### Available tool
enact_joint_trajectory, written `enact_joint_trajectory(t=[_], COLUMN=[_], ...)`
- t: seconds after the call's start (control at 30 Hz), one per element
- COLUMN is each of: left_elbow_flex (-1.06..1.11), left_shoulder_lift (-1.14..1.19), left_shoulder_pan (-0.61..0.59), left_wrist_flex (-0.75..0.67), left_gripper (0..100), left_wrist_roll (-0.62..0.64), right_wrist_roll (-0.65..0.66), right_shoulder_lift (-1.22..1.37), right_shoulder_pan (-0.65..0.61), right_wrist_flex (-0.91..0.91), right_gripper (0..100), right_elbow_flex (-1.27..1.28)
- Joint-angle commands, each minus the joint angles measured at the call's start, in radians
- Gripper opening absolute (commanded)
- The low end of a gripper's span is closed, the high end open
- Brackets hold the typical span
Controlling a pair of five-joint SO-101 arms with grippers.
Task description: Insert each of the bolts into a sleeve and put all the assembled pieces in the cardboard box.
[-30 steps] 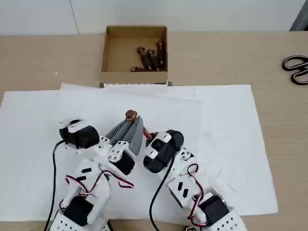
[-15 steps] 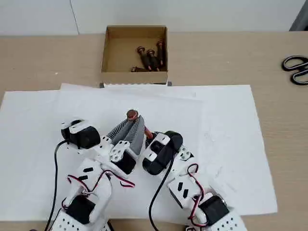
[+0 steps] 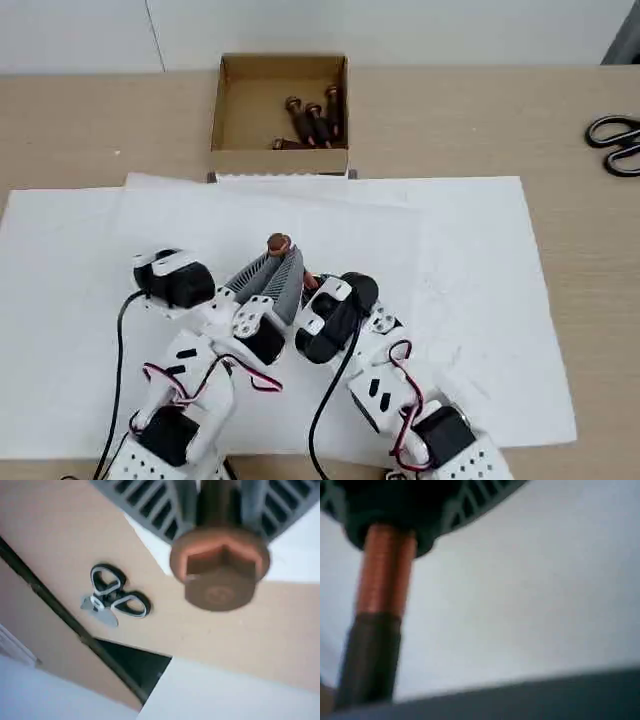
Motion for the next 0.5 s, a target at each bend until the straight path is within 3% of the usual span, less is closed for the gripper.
enact_joint_trajectory(t=[0.0,0.13,0.3,0.47], left_elbow_flex=[-0.013,-0.007,-0.012,-0.008], left_shoulder_lift=[-0.012,-0.012,-0.012,-0.012], left_shoulder_pan=[0.000,0.023,0.138,0.172], left_wrist_flex=[0.006,0.015,0.130,0.195], left_gripper=[1,1,1,1], left_wrist_roll=[0.000,0.000,-0.058,-0.064], right_wrist_roll=[0.008,0.008,0.009,0.012], right_shoulder_lift=[-0.012,-0.012,-0.012,-0.012], right_shoulder_pan=[-0.004,-0.004,-0.002,-0.002], right_wrist_flex=[-0.030,-0.030,-0.031,-0.099], right_gripper=[0.4,0.4,0.4,0.4], right_elbow_flex=[-0.058,-0.058,-0.061,-0.058])
